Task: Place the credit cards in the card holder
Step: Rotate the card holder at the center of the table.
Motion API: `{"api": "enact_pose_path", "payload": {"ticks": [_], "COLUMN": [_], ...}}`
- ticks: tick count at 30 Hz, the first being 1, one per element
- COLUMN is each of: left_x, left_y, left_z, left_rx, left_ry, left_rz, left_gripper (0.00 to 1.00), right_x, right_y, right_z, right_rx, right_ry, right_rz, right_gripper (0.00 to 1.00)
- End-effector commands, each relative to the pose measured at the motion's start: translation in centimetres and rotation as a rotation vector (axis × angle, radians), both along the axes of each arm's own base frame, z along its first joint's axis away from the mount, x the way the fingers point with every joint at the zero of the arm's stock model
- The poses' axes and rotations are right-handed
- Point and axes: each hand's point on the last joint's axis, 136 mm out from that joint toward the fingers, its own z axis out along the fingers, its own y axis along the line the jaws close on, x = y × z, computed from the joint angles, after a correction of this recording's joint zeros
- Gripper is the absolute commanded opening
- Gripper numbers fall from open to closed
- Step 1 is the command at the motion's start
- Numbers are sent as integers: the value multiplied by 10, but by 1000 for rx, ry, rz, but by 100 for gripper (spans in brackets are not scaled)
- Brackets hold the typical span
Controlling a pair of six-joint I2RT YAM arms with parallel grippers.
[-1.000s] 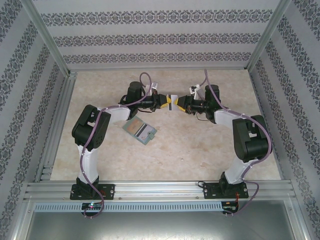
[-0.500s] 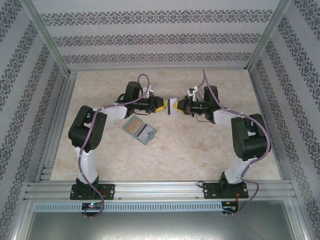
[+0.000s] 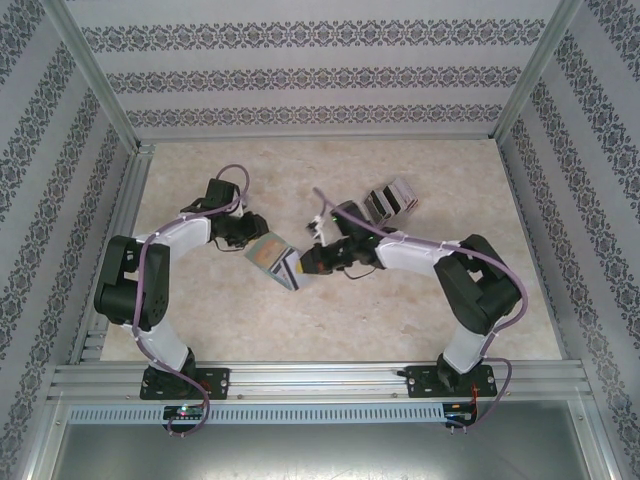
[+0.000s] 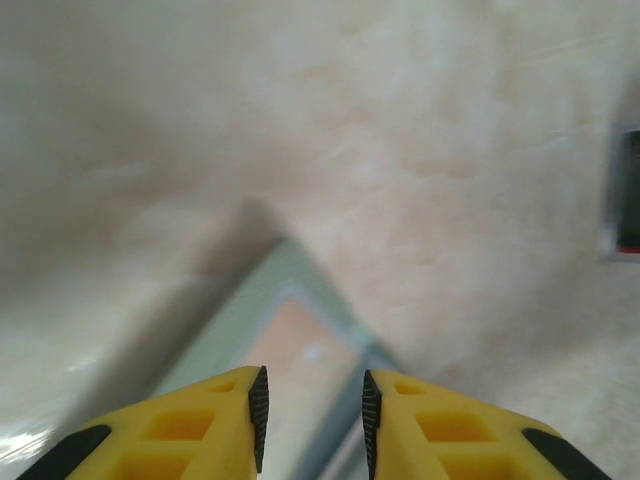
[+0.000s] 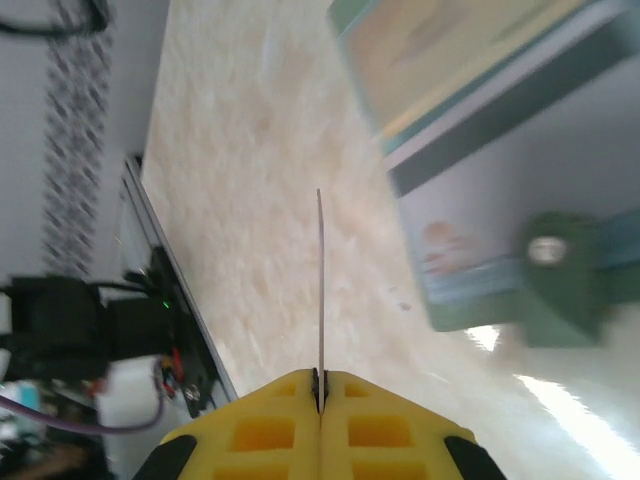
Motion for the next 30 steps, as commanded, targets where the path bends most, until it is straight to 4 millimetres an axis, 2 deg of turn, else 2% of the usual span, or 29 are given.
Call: {"api": "enact_pose_path", "payload": {"ticks": [1,3,6,9,14,19,23,25,30], "left_x": [-13,-10,-5,-3,-14,-29,-39,-41,-40], "left_y": [31,33,25,13,2,-2,-2,0,-1], "left_z": [-14,-18,-20,-21,-28,-31,-34,-35,-30], "left_rx": [110,97,41,-36,-124,-169,-170,-165,-178], "left_ry": [42,49,53,54,83,100,111,111,101], "left_rz": [34,44,25,11,11,18,22,25,32], "left_gripper": [34,35,35,35,35,35,35,35,35], "right_x": [-9,-18,-21,-15,5,23,28,26,25], "right_y": [12,22,29,24,4,-14,-21,-19,-13], "right_z": [-18,-25,-36,-50,-60,-56,-51,-43,-7], "right_rx": [-143,-156,-146,-188,-267,-268,-242,-191,-61], "right_ry": [-120,-86,-11,6,-27,-23,-6,30,55], "right_rz": [79,122,130,99,32,-17,-28,-20,-7], "right_gripper": [2,2,2,3,3,3,3,3,4]}}
